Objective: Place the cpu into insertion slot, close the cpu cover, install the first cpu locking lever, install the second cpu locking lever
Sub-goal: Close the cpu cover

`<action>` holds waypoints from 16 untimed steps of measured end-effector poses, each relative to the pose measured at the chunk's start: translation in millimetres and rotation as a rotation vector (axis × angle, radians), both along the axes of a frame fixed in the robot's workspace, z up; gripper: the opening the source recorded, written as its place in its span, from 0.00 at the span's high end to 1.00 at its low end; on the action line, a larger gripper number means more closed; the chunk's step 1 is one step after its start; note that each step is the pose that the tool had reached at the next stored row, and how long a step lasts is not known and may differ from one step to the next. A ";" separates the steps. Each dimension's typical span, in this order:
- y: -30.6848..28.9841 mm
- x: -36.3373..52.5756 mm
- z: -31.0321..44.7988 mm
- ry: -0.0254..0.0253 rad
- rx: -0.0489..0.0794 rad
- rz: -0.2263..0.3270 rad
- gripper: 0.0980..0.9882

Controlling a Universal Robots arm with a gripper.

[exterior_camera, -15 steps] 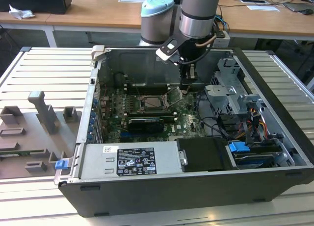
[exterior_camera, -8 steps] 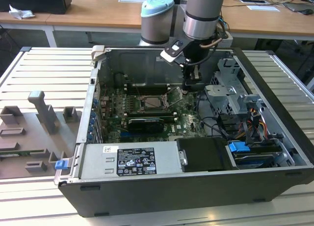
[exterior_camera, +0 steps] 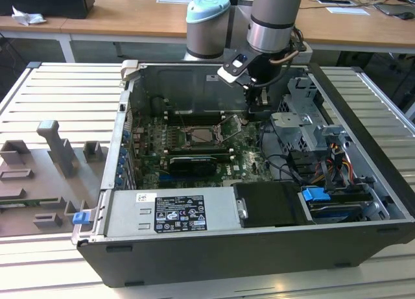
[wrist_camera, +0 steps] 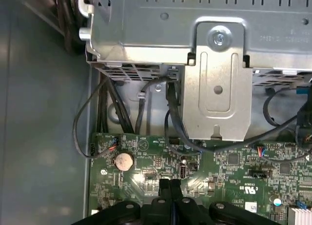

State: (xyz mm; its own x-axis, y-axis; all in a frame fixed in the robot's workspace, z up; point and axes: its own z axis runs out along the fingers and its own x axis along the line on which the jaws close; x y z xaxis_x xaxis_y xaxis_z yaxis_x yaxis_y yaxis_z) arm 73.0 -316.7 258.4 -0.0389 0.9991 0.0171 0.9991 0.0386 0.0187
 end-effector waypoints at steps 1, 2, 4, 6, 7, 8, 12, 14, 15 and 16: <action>0.0 1.3 -0.2 0.0001 0.000 0.000 0.99; 0.0 2.6 -0.4 0.0001 -0.001 0.000 0.99; 0.0 3.8 -0.7 0.0001 -0.001 0.000 0.99; 0.0 5.2 -1.1 0.0000 -0.001 0.000 0.99; 0.0 5.4 -2.3 0.0001 -0.002 0.000 0.99; 0.0 5.4 -6.1 0.0006 -0.002 0.000 0.99; 0.0 0.9 -11.4 0.0022 -0.002 0.000 0.99; 0.0 -6.3 -11.4 0.0022 -0.002 0.000 0.99; 0.0 -9.2 -11.2 0.0022 -0.002 0.000 0.99; -0.1 -12.7 -10.5 0.0022 -0.002 0.000 0.99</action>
